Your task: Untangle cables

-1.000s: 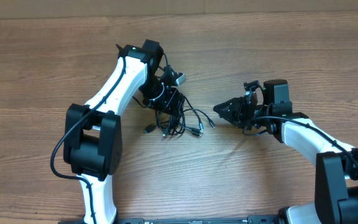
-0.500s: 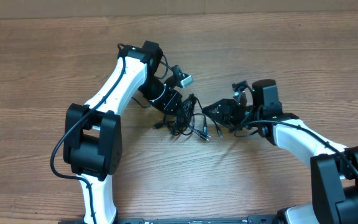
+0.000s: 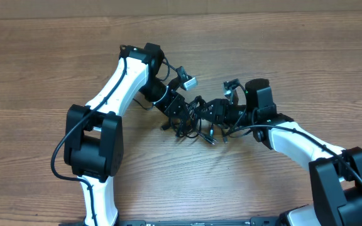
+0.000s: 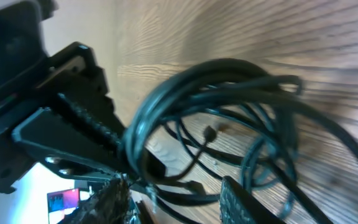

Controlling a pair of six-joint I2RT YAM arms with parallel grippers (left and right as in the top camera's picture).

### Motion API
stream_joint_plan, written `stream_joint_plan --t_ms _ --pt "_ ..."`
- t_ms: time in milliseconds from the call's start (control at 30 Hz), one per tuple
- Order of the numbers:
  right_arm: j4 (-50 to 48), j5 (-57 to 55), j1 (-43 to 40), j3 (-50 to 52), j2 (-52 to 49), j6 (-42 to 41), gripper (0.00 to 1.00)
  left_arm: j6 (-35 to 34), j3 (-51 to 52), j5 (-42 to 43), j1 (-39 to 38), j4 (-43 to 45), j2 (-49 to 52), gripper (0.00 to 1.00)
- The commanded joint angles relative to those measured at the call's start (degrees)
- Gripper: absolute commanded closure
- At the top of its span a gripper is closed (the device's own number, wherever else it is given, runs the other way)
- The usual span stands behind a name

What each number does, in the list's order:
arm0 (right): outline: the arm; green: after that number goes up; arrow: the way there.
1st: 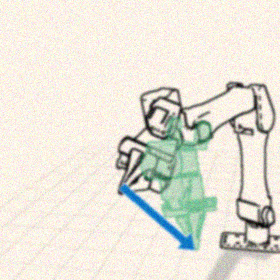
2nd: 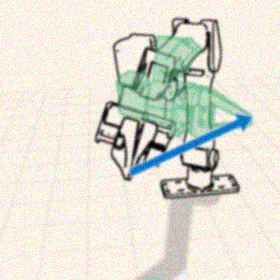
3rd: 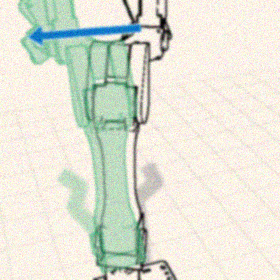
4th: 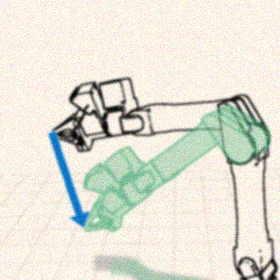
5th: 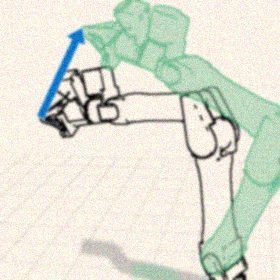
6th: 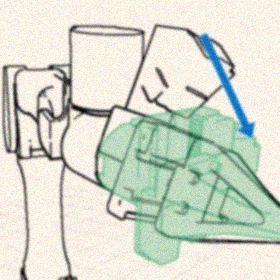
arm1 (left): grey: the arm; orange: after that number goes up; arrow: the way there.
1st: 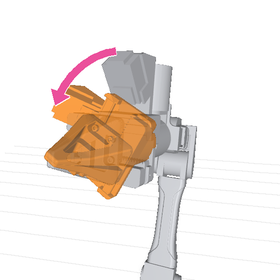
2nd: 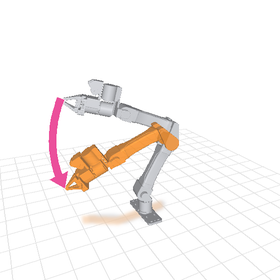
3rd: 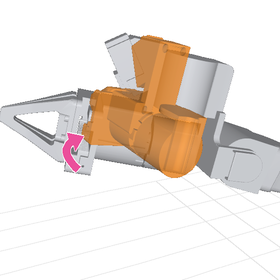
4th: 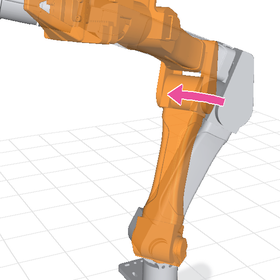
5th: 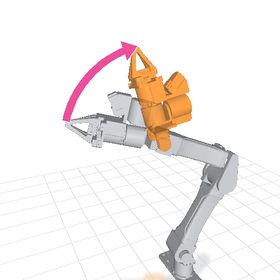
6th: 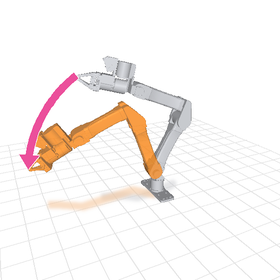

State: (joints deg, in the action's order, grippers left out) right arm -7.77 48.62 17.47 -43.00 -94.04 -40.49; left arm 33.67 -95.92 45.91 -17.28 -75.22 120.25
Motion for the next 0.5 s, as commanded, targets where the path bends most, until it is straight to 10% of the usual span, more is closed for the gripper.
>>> stream_joint_plan --t_ms 0,467 --pt "-1.66 1.14 0.81 0.04 0.22 -0.24 0.56 2.38 0.31 3.30 -0.44 -0.46 0.09 0.96" --pt "-2.47 -0.13 0.90 0.04 0.17 -0.24 0.63 8.17 0.31 8.70 -0.44 -4.07 0.09 0.96"
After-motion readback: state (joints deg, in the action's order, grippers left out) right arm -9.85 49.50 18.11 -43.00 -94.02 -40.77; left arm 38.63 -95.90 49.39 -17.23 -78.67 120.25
